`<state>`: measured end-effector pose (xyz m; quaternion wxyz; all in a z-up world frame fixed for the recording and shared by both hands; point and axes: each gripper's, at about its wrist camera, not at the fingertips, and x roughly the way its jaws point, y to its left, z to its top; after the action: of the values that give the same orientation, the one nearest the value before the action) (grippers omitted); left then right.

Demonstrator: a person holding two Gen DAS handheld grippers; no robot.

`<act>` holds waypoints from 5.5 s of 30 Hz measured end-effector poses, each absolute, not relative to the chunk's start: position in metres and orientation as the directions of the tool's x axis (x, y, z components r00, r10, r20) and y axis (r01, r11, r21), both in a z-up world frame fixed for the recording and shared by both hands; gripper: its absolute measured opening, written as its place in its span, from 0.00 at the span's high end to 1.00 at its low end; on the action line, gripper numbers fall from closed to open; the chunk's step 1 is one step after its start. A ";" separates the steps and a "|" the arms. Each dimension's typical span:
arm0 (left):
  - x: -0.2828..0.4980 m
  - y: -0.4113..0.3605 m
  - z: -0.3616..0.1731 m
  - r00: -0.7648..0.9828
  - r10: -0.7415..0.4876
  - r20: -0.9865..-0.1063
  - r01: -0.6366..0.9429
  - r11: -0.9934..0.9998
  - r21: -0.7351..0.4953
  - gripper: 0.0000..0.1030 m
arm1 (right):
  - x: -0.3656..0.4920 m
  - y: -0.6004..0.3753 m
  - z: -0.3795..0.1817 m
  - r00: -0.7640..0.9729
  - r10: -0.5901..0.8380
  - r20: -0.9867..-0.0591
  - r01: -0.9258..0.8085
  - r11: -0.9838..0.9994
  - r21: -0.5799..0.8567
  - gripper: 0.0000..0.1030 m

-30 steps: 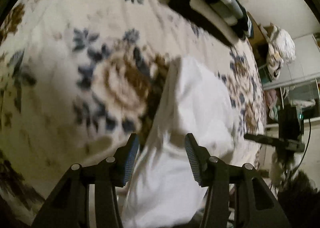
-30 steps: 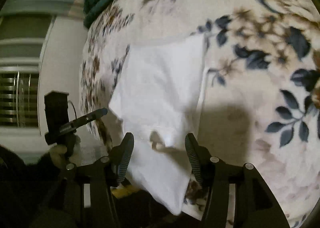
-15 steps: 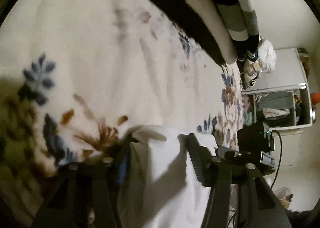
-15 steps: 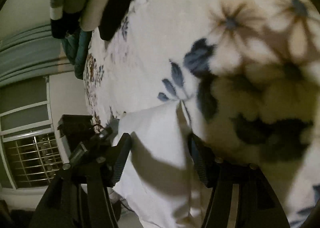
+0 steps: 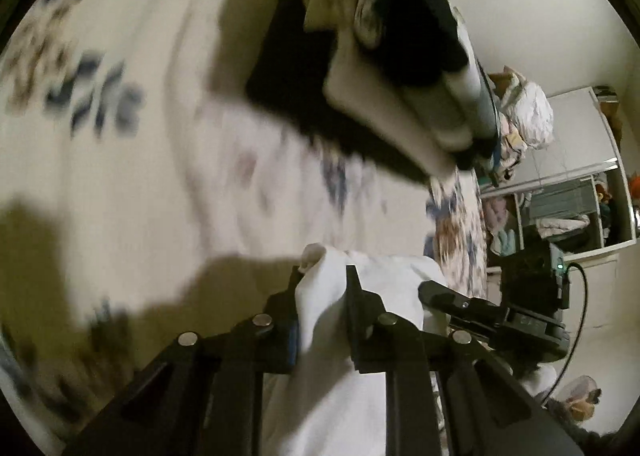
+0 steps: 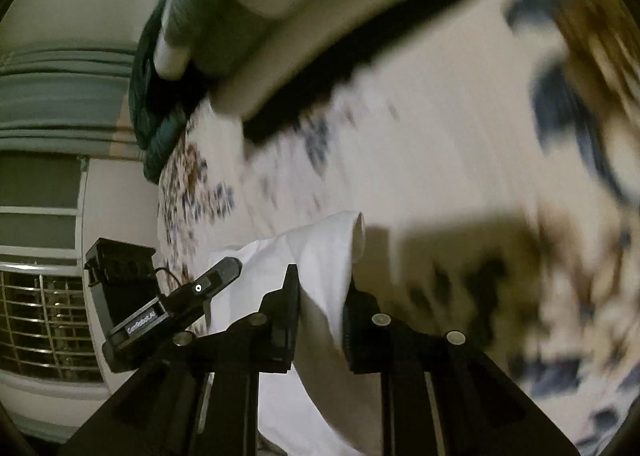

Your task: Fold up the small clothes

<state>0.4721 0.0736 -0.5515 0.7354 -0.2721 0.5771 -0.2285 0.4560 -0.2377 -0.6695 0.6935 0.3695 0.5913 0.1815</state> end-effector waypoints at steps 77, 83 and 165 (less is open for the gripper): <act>0.270 0.114 -0.499 0.326 -0.607 -0.724 -0.210 0.701 -0.682 0.97 | 0.223 -0.293 -0.630 0.179 0.806 -0.564 0.412 0.459 0.787 0.96; 0.383 0.100 -0.511 0.382 -0.630 -0.676 -0.170 0.671 -0.721 0.96 | 0.325 -0.289 -0.616 0.282 0.762 -0.583 0.400 0.459 0.794 0.96; 0.508 0.088 -0.575 0.299 -0.567 -0.768 -0.014 0.802 -0.598 0.95 | 0.485 -0.329 -0.681 0.341 0.556 -0.758 0.383 0.655 0.652 0.71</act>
<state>0.5081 0.0879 -0.5753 0.7635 -0.2577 0.5639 -0.1809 0.4847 -0.3286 -0.6808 0.7081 0.4111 0.5709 0.0610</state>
